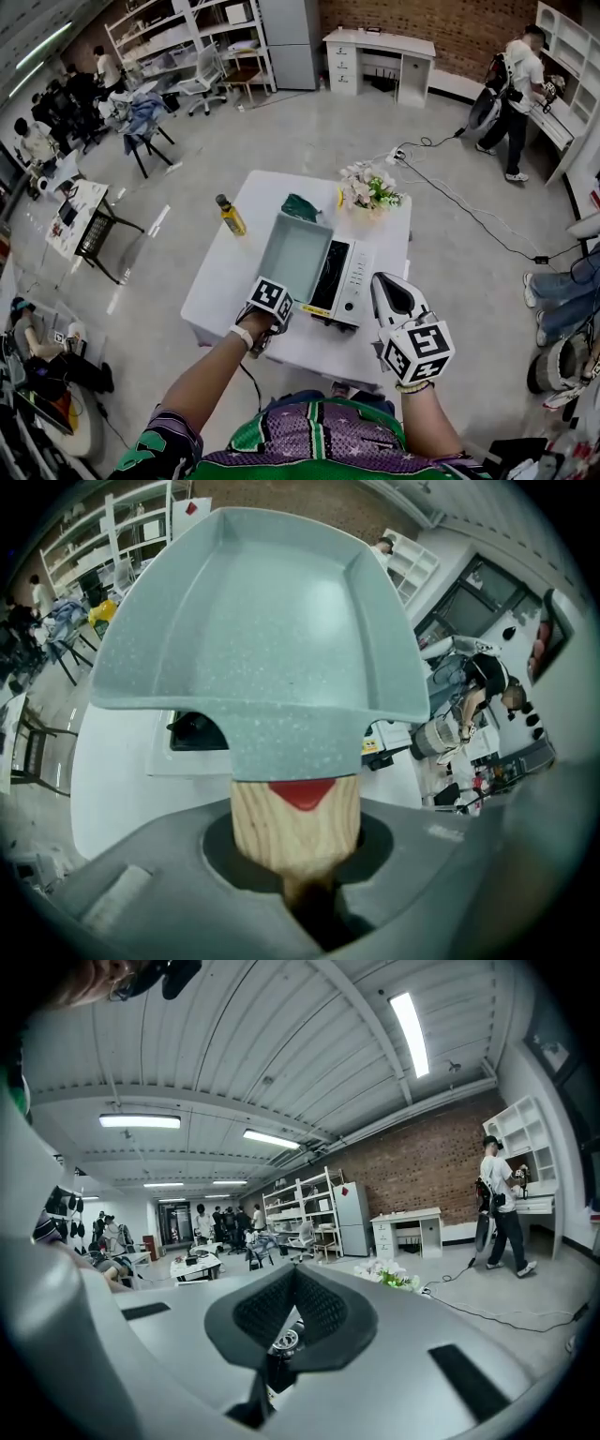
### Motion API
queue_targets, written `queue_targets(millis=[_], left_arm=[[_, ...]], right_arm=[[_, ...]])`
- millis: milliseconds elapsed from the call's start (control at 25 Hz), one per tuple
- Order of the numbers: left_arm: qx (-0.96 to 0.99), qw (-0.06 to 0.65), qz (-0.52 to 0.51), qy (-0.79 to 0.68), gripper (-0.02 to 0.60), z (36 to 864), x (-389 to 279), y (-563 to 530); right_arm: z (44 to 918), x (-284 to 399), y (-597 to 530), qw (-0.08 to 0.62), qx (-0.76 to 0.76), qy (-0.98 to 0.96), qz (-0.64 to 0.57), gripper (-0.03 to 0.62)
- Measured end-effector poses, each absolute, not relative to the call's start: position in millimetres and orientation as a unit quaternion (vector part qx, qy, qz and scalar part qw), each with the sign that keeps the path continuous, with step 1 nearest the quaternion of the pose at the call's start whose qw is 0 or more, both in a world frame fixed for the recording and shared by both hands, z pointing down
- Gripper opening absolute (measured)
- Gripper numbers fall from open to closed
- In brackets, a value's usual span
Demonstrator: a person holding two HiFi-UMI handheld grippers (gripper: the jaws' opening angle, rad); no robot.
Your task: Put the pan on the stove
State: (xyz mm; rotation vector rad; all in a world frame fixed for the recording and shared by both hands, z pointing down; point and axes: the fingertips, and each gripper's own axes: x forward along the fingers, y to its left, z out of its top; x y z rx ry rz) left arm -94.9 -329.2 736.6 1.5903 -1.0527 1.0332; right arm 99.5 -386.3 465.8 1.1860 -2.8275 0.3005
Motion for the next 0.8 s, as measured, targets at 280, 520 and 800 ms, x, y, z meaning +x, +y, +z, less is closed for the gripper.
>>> queue_targets(millis=[280,520,800], left_arm=[[0.633,0.496,0.427,-0.414,0.075,742,-99,-336],[0.625,0.515,0.431,-0.399,0.075,745,-97,-343],[0.618,0.523,0.442,-0.385,0.077,745,-98,-343]], right_arm=[[466,101,-390,0.032,0.387,-0.916,0.101,0.002],[466,103,-397,0.03,0.389,-0.915,0.103,0.002],[466,101,-404,0.029,0.389,-0.915,0.107,0.002]])
